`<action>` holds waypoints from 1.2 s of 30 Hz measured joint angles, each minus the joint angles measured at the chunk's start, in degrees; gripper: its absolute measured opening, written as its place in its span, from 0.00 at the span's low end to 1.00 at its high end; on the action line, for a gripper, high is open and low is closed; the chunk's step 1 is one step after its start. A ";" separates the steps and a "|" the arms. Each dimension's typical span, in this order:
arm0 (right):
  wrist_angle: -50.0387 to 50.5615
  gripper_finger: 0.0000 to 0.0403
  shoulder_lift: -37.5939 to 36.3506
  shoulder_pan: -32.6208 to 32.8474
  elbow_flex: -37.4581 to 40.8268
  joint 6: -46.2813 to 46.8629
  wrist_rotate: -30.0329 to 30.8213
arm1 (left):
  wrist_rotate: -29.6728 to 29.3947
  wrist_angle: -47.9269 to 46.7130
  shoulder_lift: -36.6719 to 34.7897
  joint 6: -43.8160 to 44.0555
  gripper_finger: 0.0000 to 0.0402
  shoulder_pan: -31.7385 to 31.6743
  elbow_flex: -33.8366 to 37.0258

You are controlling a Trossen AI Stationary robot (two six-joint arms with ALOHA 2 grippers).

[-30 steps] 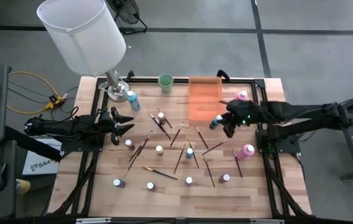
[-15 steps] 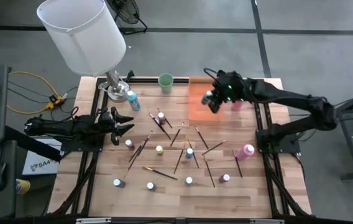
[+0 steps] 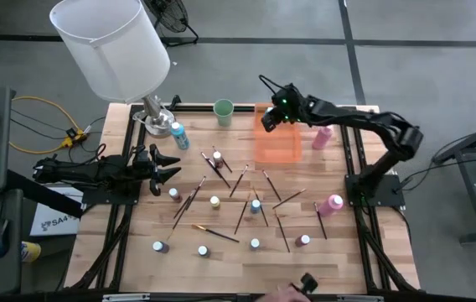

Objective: Pick & Place Paint Supplies
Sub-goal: Put the small light blue paint bottle into the orange bin

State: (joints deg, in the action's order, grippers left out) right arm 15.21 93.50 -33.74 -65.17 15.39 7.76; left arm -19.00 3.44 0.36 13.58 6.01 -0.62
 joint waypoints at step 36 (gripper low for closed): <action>3.99 0.28 15.74 -3.80 -14.18 3.02 2.31 | 0.02 0.00 0.00 0.00 0.42 0.01 0.00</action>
State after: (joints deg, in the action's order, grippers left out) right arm 19.20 109.24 -37.54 -79.35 18.41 10.07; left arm -18.98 3.44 0.35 13.58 6.02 -0.62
